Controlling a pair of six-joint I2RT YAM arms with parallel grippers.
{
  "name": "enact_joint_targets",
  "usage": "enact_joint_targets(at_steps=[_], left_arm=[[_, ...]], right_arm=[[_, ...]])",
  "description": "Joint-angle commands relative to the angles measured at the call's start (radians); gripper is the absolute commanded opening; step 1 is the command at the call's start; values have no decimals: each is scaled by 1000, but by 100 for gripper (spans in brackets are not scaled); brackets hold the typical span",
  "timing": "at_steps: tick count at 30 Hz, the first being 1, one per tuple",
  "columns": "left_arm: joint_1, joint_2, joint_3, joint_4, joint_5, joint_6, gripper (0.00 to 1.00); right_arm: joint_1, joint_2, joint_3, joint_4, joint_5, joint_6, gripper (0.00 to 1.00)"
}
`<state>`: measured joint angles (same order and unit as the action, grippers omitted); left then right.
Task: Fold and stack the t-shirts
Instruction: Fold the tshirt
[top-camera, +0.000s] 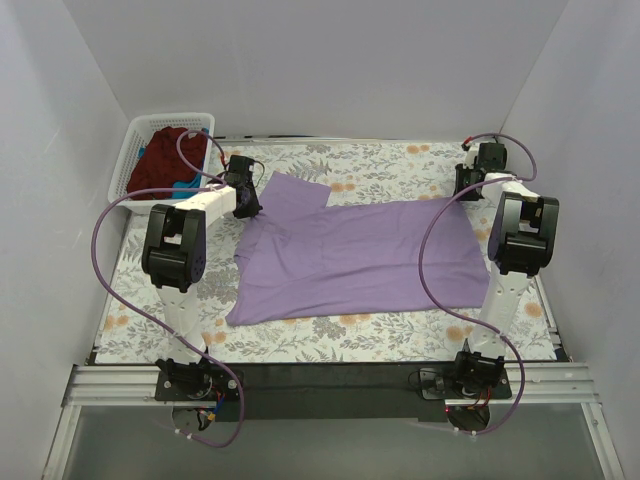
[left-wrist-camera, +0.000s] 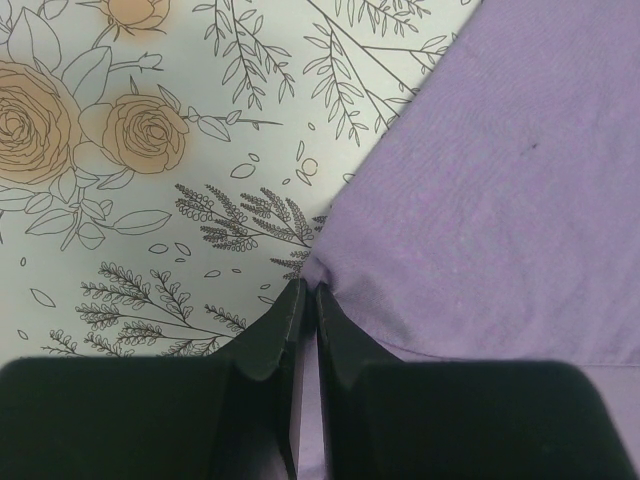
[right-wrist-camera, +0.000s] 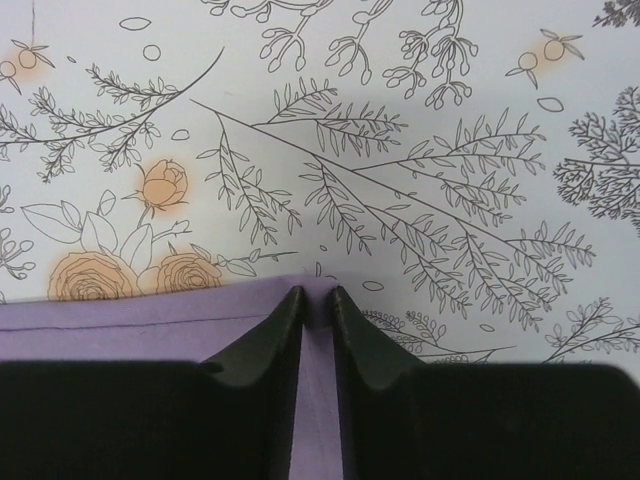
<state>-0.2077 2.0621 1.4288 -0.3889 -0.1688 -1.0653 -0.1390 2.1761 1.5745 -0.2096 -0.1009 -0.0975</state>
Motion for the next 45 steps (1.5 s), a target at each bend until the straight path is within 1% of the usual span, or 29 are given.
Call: enact_joint_targets(at_steps=[1,3,5,10,15,22,36,45], left_arm=[[1,35,-5,-65,-23,16,0],[1,35,-1,-64,-23,14,0],[1,35,-1,-64,-18,18,0],[5,7,-11,-59,-21,25,0],[40,-43,1,-59,-2,19,0],[48,-102,-10,-50,25,14,0],[53,-210,-65,-61,29,-2,0],[54,-316,-149,-67,26,-18,0]], right_arm=[[-2,34,21,-45,-20,-10,22],[-2,34,28,-45,-29,-11,17],[-2,40,35,-45,-36,-10,2],[-4,11,44,-53,-43,18,1],[-10,-51,7,-48,-40,100,1],[-16,-199,-110,29,-23,168,1],[-97,-357,-258,35,-13,248,1],[-126,-478,-389,59,33,277,1]])
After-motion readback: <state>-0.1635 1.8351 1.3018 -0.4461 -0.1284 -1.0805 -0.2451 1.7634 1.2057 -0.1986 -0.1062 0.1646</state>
